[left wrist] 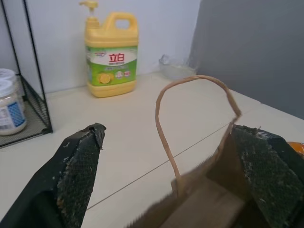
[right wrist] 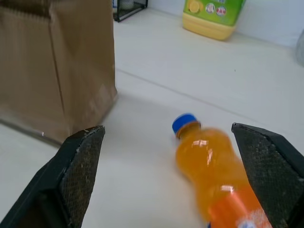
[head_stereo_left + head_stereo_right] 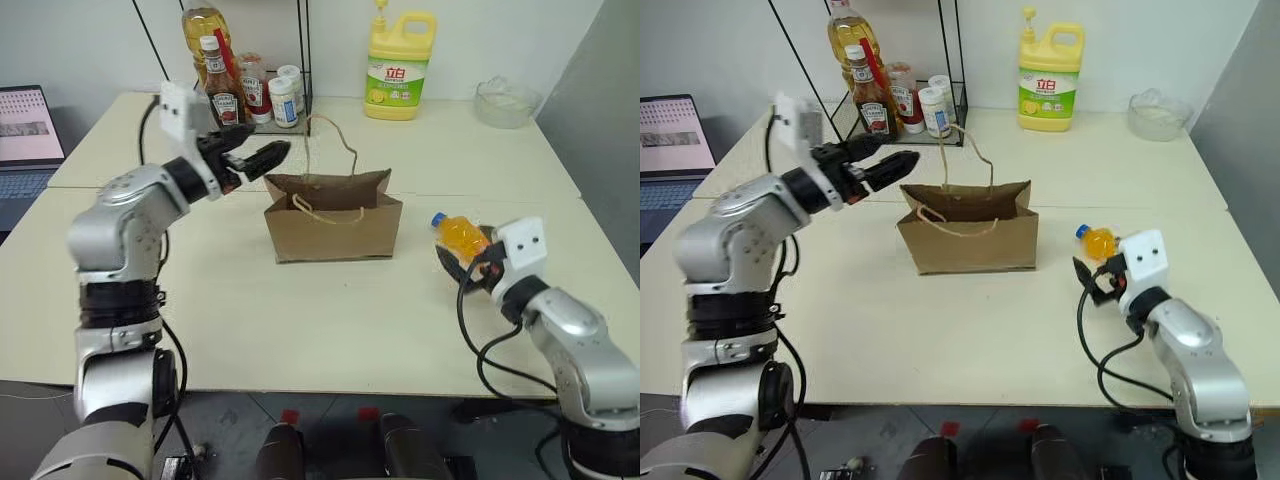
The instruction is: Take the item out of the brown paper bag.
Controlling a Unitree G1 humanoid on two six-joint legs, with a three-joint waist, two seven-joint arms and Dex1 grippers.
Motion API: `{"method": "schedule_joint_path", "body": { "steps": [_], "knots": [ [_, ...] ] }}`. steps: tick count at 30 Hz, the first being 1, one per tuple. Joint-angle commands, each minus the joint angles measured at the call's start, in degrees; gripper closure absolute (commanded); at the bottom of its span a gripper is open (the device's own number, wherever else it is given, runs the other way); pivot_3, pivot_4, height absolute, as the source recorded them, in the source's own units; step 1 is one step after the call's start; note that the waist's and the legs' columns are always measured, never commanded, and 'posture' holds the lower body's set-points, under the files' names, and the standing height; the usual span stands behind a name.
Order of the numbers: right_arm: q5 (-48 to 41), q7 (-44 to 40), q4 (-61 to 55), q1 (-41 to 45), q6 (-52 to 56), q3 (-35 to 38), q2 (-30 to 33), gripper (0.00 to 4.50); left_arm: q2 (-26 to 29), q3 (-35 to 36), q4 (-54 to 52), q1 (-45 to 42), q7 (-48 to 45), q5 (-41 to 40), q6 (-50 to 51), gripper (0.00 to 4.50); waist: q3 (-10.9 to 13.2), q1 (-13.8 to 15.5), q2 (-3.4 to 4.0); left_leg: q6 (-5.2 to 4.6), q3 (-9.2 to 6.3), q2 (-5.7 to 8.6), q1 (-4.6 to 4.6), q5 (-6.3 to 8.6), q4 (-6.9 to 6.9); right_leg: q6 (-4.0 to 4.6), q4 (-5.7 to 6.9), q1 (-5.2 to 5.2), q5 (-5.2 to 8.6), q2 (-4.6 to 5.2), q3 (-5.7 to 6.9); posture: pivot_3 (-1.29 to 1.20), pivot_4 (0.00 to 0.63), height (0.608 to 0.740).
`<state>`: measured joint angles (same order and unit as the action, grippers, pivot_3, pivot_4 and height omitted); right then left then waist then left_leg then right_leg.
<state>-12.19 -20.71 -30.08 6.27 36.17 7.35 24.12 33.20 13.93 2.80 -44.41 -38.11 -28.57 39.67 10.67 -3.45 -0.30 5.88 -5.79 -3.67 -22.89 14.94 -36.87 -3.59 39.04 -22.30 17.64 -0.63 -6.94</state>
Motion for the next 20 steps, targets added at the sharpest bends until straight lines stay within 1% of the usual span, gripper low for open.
{"method": "schedule_joint_path", "body": {
  "steps": [1,3,5,7,10,12,14,17,20],
  "knots": [
    [1.7,1.7,-3.0,-3.1,-5.6,-1.6,-1.8,0.0,2.9,5.2,-6.8,6.6,5.7,2.3,-0.9,0.02,0.0,-0.1,0.02,0.0,0.01,0.0,0.03,0.0,0.0,0.0,0.0,0.01,0.0,0.0,-0.01,0.0,0.15,0.74],
    [2.1,3.3,-3.3,-4.9,-6.9,-1.8,-3.6,0.0,2.3,7.9,-10.5,13.1,9.1,3.2,-1.5,0.02,0.0,-0.1,0.02,0.0,0.03,0.0,0.05,0.0,-0.03,-0.01,0.02,0.03,0.0,0.0,-0.04,0.0,0.15,0.74],
    [2.3,4.9,-3.3,-6.5,-7.5,-1.4,-5.7,0.0,1.1,9.0,-14.8,21.4,11.9,4.9,-2.3,0.02,0.0,0.0,-0.01,0.0,0.03,-0.01,0.06,0.0,-0.01,-0.01,0.02,0.04,0.0,0.01,-0.04,0.0,0.15,0.74],
    [2.4,5.9,-3.1,-7.9,-7.8,-1.3,-7.0,0.0,-1.2,9.5,-19.1,28.9,14.4,5.5,-2.3,0.02,0.0,0.2,-0.05,0.0,0.04,-0.02,0.04,0.0,-0.01,0.0,0.02,0.05,0.01,0.01,-0.04,0.0,0.15,0.74],
    [1.6,7.5,-3.2,-10.0,-6.5,-1.5,-9.5,0.0,-6.5,7.5,-24.7,40.2,18.4,8.1,-4.5,0.02,-0.1,0.5,-0.11,0.02,0.05,-0.02,0.02,0.01,-0.01,0.0,-0.02,0.06,0.01,0.04,-0.05,0.0,0.15,0.74],
    [1.8,8.3,-3.0,-11.4,-6.4,-2.2,-10.7,0.0,-10.1,4.1,-27.9,45.8,20.8,10.2,-6.2,0.02,-0.1,0.8,-0.15,-0.01,0.05,-0.02,0.02,0.03,0.0,0.01,-0.04,0.07,0.01,0.04,-0.05,0.0,0.15,0.74],
    [2.9,8.8,-2.6,-12.6,-7.4,-3.2,-11.3,0.0,-12.7,0.5,-29.3,48.9,22.5,12.8,-8.2,0.02,-0.1,1.1,-0.18,-0.02,0.05,-0.01,0.02,0.04,0.0,0.01,-0.04,0.08,0.01,0.05,-0.05,0.0,0.15,0.74],
    [3.6,9.9,-1.7,-13.3,-8.2,-4.4,-12.6,0.0,-16.4,-5.5,-28.0,52.3,23.9,16.3,-12.3,0.02,-0.1,1.2,-0.2,-0.02,0.08,-0.01,0.06,0.03,-0.01,0.0,-0.03,0.1,0.01,0.05,-0.08,0.0,0.15,0.74],
    [4.5,11.1,-0.6,-13.4,-8.9,-4.6,-13.5,0.0,-19.3,-8.8,-27.6,53.8,25.0,17.4,-14.3,0.02,-0.2,1.3,-0.2,-0.03,0.11,-0.01,0.1,0.04,0.0,0.0,-0.03,0.1,0.01,0.03,-0.1,0.0,0.15,0.74]
  ]
}}
